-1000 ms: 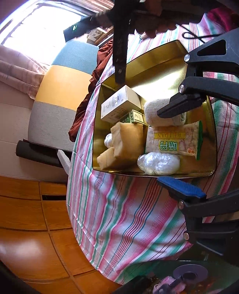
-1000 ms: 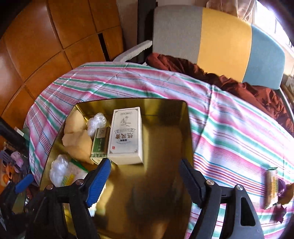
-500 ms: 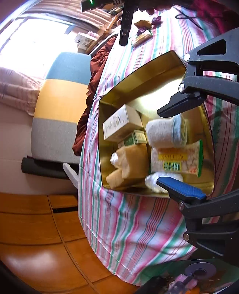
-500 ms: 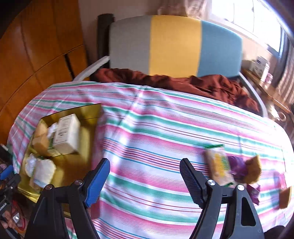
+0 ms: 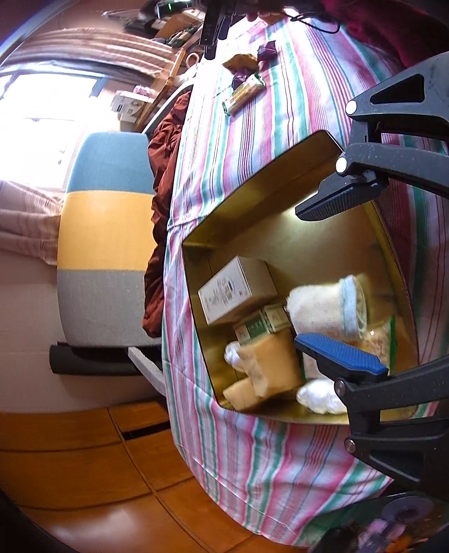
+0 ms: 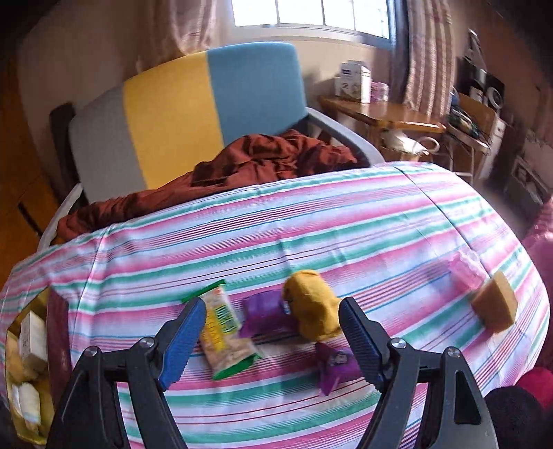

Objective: Organize objects
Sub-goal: 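Move the left tool to the WEIDAN cracker bag and close on it, then grasp a purple snack packet with the right tool while the left tool lifts the WEIDAN bag, then carry the WEIDAN bag into the gold tray and open the left tool while the right tool holds the packet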

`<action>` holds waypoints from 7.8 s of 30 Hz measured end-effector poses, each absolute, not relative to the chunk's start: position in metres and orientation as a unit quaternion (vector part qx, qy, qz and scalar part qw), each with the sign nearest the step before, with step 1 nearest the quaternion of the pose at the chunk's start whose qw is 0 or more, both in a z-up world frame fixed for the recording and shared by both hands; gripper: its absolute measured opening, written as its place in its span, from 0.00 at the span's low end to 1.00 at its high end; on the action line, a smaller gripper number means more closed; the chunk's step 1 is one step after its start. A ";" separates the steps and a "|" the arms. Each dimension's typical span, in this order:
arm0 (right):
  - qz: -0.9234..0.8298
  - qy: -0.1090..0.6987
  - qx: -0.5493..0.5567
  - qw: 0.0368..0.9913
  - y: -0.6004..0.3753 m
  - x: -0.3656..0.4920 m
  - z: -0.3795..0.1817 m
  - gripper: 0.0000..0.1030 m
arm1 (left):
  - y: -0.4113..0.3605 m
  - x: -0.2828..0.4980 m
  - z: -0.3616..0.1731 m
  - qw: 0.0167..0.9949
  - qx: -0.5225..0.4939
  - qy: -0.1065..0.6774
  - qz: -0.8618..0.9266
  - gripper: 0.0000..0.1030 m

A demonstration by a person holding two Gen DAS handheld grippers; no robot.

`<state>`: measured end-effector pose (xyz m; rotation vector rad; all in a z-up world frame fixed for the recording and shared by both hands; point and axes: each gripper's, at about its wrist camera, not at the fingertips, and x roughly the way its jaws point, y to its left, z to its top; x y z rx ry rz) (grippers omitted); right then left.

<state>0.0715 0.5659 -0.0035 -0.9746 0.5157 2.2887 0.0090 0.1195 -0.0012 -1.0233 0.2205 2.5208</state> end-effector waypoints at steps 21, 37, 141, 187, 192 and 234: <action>0.777 0.454 -0.299 0.318 0.641 0.135 -0.040 0.81 | 0.316 0.012 -0.026 0.378 -0.432 0.117 0.810 0.66; 0.770 0.491 -0.286 0.290 0.644 0.139 -0.044 0.81 | 0.443 -0.037 -0.066 0.378 -0.516 0.084 0.764 0.65; 0.799 0.129 -0.566 0.159 0.533 0.035 -0.095 0.34 | 0.362 0.029 -0.103 0.449 -0.396 0.110 0.793 0.41; 0.808 0.078 -0.559 0.168 0.515 0.032 -0.101 0.34 | 0.272 0.034 -0.002 0.349 -0.324 0.119 0.872 0.35; 0.809 0.067 -0.559 0.171 0.511 0.031 -0.100 0.34 | 0.237 0.014 0.002 0.303 -0.330 0.102 0.888 0.35; 0.807 0.011 -0.562 0.180 0.505 0.026 -0.100 0.34 | 0.131 -0.064 -0.064 0.254 -0.488 -0.058 0.833 0.35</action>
